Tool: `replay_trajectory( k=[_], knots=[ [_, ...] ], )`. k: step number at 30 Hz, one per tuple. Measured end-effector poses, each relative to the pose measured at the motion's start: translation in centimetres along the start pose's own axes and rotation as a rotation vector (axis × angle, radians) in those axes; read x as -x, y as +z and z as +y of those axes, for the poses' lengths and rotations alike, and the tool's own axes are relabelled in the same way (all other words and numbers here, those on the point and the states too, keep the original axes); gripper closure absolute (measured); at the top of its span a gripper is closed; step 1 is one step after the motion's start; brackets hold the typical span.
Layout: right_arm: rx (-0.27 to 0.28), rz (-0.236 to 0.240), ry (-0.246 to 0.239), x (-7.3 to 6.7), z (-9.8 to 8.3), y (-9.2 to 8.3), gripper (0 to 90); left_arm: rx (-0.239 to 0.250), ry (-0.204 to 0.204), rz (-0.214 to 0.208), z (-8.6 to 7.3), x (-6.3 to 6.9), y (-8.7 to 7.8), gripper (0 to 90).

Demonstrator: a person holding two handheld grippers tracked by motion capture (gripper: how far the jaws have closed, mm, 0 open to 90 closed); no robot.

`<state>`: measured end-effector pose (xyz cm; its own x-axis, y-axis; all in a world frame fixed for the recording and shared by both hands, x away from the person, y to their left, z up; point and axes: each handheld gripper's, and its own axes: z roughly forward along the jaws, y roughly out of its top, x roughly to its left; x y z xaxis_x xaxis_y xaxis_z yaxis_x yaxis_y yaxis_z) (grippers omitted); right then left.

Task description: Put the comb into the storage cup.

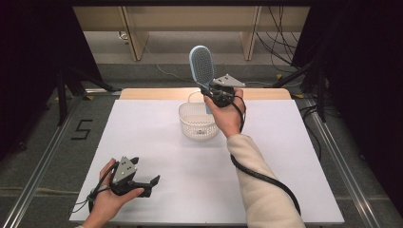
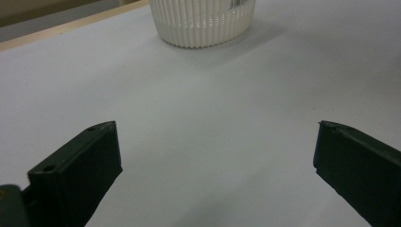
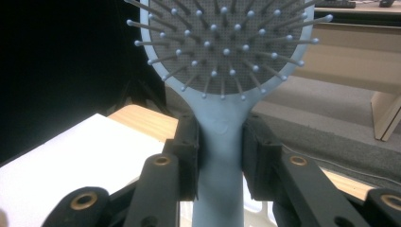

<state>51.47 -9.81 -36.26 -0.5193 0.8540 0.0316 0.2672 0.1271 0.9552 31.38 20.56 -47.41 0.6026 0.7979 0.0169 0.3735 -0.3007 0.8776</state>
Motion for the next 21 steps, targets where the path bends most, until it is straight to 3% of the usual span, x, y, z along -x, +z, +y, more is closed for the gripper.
replay_trajectory(
  k=[21],
  knots=[
    [-0.018,0.002,-0.012,-0.19,-0.74,0.44,70.3,-0.001,0.005,0.0,0.01,-0.02,-0.03,1.1]
  ],
)
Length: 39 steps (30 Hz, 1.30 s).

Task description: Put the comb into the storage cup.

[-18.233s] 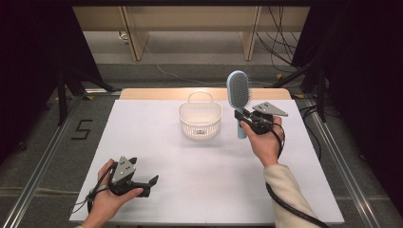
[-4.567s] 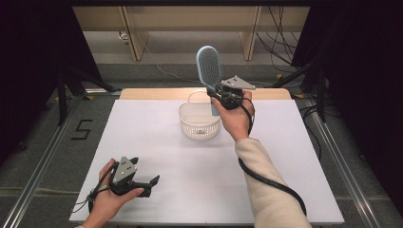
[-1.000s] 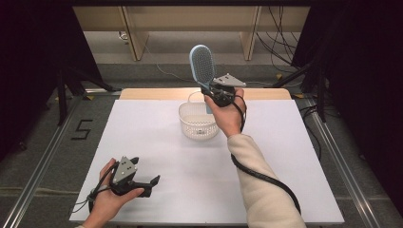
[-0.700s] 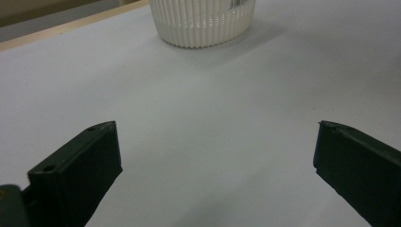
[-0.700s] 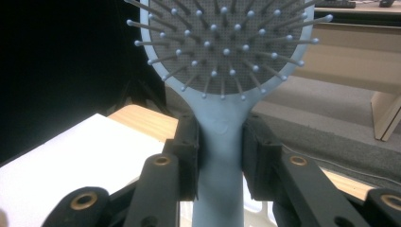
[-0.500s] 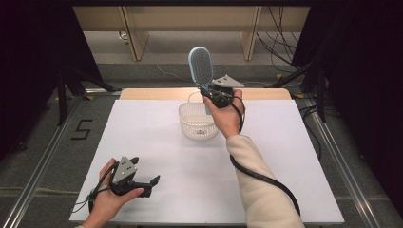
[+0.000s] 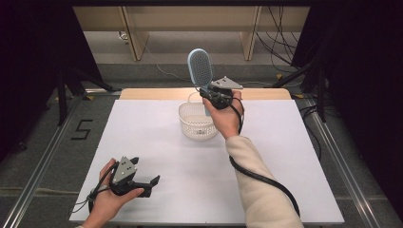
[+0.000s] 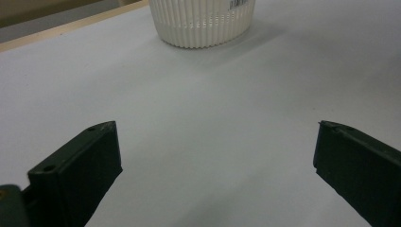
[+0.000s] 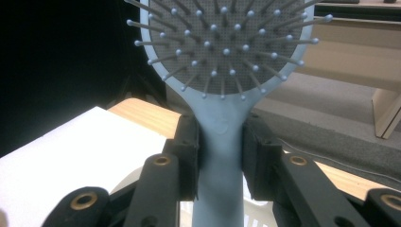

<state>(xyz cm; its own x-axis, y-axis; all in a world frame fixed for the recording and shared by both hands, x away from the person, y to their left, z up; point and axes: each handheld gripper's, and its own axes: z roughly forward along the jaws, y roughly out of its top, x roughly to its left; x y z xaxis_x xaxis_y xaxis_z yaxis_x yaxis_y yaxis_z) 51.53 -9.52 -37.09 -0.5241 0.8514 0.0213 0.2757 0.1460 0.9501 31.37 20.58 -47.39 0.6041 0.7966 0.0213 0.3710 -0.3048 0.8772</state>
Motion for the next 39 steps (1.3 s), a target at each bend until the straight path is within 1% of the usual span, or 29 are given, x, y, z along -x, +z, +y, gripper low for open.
replay_trajectory(
  k=[7,9,39],
  knots=[
    [-0.008,0.002,-0.009,0.0,-0.3,0.1,70.3,0.002,0.0,-0.001,0.0,0.0,0.0,1.1],
    [-0.003,0.003,-0.009,-0.1,-0.3,0.2,70.3,0.002,-0.004,-0.002,0.0,0.0,0.0,1.1],
    [-0.043,0.003,-0.03,0.0,-1.7,0.9,70.2,0.001,-0.004,-0.004,0.0,0.1,0.1,1.1]
  ],
)
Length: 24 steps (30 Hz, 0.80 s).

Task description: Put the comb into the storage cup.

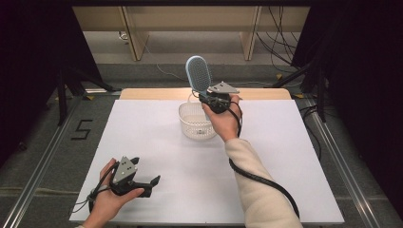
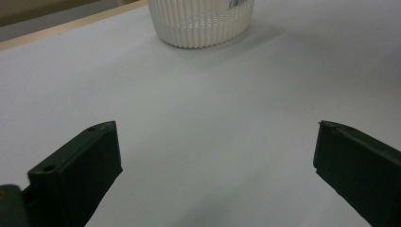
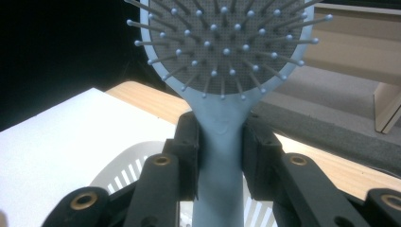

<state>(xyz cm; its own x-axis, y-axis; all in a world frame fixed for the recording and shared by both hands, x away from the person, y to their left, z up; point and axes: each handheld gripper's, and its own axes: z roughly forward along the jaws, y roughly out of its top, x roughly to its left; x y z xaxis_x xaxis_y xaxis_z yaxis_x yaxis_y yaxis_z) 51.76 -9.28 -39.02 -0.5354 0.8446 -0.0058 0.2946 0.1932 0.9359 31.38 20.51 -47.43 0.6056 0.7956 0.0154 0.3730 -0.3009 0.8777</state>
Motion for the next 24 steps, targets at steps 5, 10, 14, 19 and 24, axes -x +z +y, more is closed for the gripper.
replay_trajectory(
  k=[5,10,14,19,24],
  knots=[
    [-0.004,0.0,0.0,0.0,-0.2,0.2,70.3,0.0,0.001,0.0,0.0,0.0,0.0,1.1],
    [-0.011,0.008,-0.011,-0.1,-0.4,0.3,70.2,0.001,0.002,0.0,0.0,0.0,0.0,1.1],
    [-0.018,0.019,-0.024,-0.2,-0.5,0.4,70.2,0.0,0.001,0.0,0.0,0.0,0.0,1.1],
    [-0.027,0.023,-0.043,-0.2,-0.9,0.5,70.2,-0.001,0.002,0.002,0.0,0.0,0.0,1.1],
    [-0.039,0.02,-0.051,-0.1,-1.2,0.6,70.2,0.0,0.003,0.001,0.0,0.0,0.0,1.1]
  ],
)
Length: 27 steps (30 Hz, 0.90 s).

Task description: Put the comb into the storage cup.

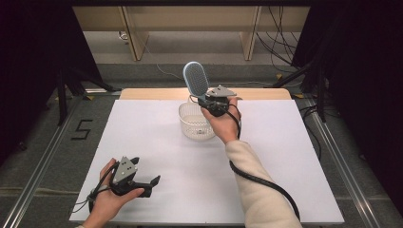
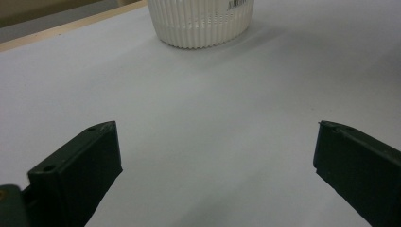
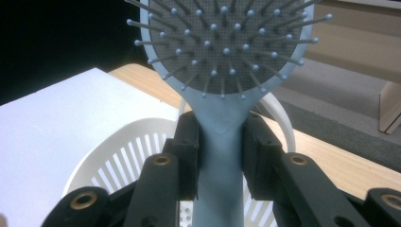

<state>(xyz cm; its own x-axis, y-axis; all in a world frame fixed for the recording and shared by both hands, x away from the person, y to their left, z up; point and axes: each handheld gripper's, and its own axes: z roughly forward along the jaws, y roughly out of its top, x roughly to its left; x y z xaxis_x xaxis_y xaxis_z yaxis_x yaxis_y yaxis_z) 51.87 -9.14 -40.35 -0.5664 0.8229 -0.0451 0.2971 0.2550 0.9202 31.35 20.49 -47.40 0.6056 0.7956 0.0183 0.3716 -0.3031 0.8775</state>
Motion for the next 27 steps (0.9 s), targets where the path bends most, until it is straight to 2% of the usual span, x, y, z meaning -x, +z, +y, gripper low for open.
replay_trajectory(
  k=[13,27],
  knots=[
    [-0.025,0.013,-0.026,-0.03,-0.49,0.24,70.2,0.0,-0.001,0.001,0.01,0.02,0.0,1.1],
    [-0.047,0.024,-0.033,-0.19,-0.87,0.46,70.1,0.0,0.0,-0.002,0.0,-0.01,0.0,1.1]
  ],
)
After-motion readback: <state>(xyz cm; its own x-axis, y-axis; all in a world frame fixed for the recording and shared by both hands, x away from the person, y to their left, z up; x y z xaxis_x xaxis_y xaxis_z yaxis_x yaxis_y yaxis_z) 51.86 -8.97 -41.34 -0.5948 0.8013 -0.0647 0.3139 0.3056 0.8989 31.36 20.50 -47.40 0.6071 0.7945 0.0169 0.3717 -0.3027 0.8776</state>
